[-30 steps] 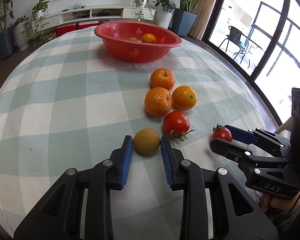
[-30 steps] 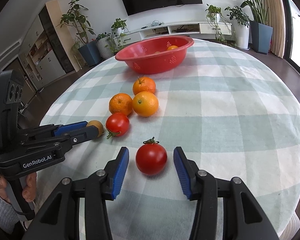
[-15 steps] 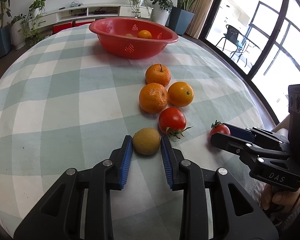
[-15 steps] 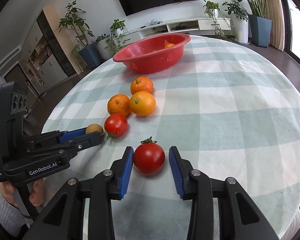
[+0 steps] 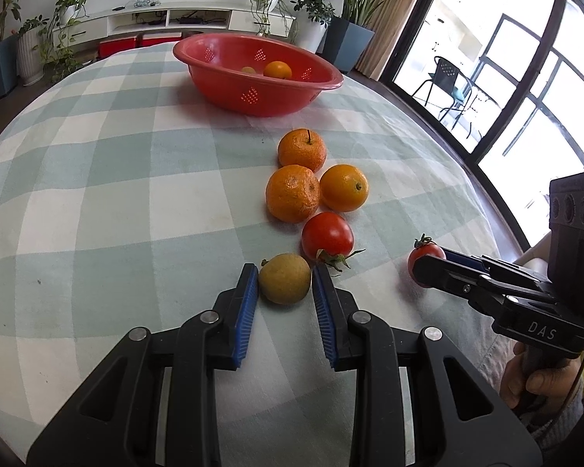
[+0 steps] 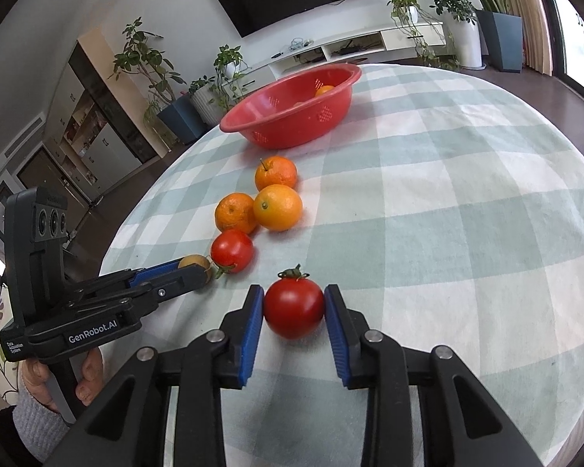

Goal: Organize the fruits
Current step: 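Grasp the red tomato with the right tool while the left tool grasps the brown fruit, then carry the brown fruit and red tomato over the red bowl with both tools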

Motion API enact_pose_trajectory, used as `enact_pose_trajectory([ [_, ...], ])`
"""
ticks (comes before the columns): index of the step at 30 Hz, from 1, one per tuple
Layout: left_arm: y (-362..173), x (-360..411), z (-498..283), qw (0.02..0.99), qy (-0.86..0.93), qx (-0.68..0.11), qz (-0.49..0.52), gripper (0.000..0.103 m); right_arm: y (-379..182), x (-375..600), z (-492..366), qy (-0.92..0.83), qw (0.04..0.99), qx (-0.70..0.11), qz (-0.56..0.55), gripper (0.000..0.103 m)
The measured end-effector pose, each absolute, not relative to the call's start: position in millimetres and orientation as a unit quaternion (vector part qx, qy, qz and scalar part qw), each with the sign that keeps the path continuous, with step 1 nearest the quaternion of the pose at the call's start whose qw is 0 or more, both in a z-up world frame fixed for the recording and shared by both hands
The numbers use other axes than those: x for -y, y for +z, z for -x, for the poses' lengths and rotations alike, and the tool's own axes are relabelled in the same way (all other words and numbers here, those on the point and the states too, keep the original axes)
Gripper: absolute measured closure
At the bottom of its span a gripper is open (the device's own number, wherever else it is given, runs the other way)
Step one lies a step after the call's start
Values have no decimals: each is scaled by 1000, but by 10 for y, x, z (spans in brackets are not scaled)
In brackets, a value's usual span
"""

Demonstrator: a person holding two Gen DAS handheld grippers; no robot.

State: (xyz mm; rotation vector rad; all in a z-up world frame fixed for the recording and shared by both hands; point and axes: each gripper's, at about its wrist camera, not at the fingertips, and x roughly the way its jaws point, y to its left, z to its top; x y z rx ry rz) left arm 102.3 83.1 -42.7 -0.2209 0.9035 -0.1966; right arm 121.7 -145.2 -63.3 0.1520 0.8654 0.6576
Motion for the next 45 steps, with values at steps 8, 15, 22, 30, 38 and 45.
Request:
enact_pose_trajectory([
  [8,-367,-850,-1004,890,-100,-430,114,76,-611,1487,-1251,319,847,-414,-94,68],
  [15,-369,-850,-1007,890,-97,-432,107,76,-568,1495,-1281,325,845,-411,-103,68],
  [22,-452,-822,-1039,886,-95,-443,101,76,-580,1491,-1293,325,844,-413,-107,68],
  [30,-469,-837,-1043,886,-101,-440,101,78,-592,1492,-1294,325,844,-413,-108,68],
  [38,-423,-862,-1033,884,-113,-438,116,78,-574,1507,-1311,326,843,-412,-115,68],
  [45,-287,-907,-1061,886,-117,-430,127,78,-508,1508,-1348,331,842,-408,-120,68],
])
